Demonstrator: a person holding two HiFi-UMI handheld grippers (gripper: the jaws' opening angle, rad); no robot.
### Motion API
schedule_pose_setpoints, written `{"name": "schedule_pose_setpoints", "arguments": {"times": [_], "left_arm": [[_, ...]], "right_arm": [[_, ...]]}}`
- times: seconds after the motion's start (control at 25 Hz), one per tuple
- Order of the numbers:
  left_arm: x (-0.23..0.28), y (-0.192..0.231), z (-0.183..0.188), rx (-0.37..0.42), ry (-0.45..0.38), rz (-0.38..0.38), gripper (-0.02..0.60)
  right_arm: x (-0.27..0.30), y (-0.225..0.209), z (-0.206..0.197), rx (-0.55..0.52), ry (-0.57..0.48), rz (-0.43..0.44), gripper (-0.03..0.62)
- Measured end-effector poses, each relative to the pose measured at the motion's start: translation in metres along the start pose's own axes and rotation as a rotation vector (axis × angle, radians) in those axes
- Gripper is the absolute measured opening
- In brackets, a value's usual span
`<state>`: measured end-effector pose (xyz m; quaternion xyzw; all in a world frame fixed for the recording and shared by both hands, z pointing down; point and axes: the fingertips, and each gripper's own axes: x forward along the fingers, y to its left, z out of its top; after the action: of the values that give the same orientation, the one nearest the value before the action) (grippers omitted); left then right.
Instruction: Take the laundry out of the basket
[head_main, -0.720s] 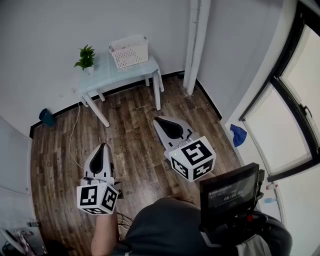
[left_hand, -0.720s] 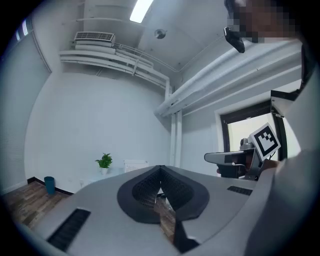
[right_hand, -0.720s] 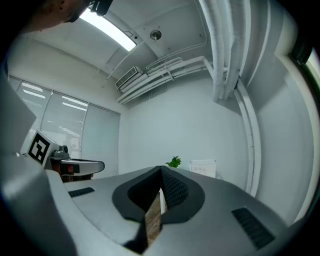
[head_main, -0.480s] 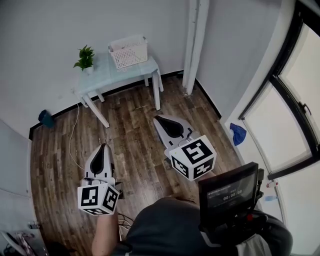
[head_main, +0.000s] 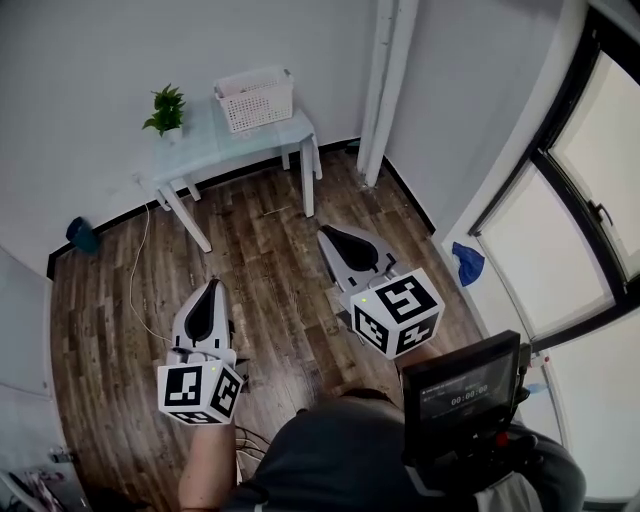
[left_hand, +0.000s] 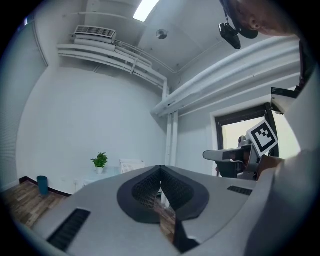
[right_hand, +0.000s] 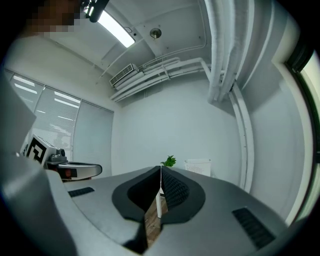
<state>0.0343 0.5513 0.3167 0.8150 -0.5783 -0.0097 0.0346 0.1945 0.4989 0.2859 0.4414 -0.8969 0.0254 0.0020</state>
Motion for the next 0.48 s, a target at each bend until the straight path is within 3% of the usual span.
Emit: {"name": "schedule_pose_setpoints", "arguments": {"times": [0.48], "left_arm": [[-0.014,0.056,-0.004,-0.027,-0.012,0.022,0.008]], "right_arm": [[0.030,0.038,-0.012,-0.008,0.021,0.006,0.017]]}}
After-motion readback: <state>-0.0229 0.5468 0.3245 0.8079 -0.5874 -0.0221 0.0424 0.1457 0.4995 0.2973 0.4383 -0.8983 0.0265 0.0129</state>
